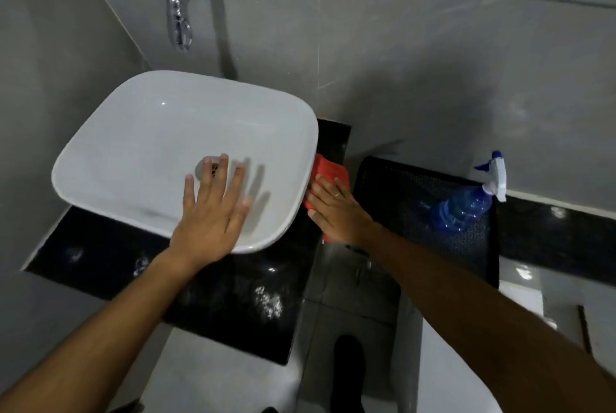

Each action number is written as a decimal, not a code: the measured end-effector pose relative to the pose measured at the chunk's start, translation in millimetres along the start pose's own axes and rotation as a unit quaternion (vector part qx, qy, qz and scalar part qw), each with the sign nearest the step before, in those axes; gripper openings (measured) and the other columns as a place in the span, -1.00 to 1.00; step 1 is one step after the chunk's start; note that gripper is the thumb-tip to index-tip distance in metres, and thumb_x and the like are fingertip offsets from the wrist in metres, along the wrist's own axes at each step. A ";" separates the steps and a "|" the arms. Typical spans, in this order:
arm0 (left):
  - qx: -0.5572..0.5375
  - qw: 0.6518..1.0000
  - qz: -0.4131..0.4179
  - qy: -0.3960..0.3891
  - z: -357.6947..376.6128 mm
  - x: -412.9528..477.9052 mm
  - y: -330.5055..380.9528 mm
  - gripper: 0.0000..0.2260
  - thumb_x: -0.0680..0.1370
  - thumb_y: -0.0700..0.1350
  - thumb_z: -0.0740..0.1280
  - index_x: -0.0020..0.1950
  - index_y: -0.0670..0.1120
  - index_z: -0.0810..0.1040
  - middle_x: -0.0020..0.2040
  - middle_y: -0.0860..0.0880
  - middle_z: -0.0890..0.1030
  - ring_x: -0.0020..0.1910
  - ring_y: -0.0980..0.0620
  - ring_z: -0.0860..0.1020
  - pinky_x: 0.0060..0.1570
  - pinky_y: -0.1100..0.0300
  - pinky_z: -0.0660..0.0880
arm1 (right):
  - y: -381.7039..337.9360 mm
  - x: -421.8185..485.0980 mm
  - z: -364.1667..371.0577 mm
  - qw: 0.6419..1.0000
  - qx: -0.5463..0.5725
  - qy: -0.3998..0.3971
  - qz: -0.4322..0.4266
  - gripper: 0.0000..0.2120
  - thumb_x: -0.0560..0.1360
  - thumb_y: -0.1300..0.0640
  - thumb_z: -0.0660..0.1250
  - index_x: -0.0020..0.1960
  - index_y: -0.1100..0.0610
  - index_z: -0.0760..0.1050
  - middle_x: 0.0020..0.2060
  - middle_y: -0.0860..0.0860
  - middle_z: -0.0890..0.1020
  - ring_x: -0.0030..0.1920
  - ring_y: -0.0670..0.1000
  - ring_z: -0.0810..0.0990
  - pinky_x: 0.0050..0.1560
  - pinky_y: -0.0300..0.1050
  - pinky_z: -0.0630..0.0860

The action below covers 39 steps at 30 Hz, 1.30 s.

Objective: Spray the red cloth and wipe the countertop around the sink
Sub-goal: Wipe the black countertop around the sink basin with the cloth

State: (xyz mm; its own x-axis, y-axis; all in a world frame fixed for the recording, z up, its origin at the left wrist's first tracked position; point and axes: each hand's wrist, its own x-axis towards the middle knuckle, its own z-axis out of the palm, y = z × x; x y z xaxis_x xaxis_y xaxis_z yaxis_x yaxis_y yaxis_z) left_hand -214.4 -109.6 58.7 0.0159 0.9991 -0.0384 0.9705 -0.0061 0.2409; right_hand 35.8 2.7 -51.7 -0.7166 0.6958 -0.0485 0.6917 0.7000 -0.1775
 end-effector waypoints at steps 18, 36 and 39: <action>0.032 0.999 0.017 -0.027 4.3 4.7 -6.5 -0.36 0.58 0.28 -0.32 0.62 0.05 -0.07 0.65 -0.08 -0.04 0.61 -0.15 -0.18 0.51 -0.32 -0.13 | -211.2 -164.5 59.7 0.993 0.071 0.073 -0.061 -0.56 0.66 -0.06 0.05 0.50 -0.05 0.34 0.51 -0.08 0.37 0.58 0.05 0.16 0.55 0.28 -0.02; 0.026 0.999 0.028 -0.034 4.1 5.4 -5.4 -0.45 0.65 0.21 -0.21 0.62 0.05 -0.03 0.65 -0.06 -0.02 0.62 -0.12 -0.17 0.53 -0.27 -0.17 | -142.7 -85.0 28.1 0.998 0.059 0.026 0.022 -0.54 0.66 -0.07 -0.02 0.55 -0.07 0.23 0.55 -0.08 0.28 0.61 0.07 -0.01 0.52 0.38 -0.12; 0.024 0.999 0.027 -0.034 4.2 5.2 -5.2 -0.45 0.65 0.20 -0.19 0.62 0.05 -0.03 0.65 -0.06 0.00 0.62 -0.12 -0.16 0.53 -0.27 -0.16 | -165.2 -107.2 39.3 0.994 0.086 0.060 0.018 -0.56 0.65 -0.05 0.04 0.51 -0.06 0.32 0.51 -0.10 0.37 0.60 0.07 0.08 0.51 0.40 -0.10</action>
State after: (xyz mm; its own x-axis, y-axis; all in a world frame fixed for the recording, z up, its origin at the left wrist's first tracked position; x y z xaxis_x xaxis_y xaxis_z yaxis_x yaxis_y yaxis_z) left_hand -218.4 -104.5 53.2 0.0841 0.9921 -0.0927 0.9783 -0.0645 0.1970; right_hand -5.2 -193.9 -55.8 -0.6690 0.7410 0.0572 0.6834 0.6436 -0.3445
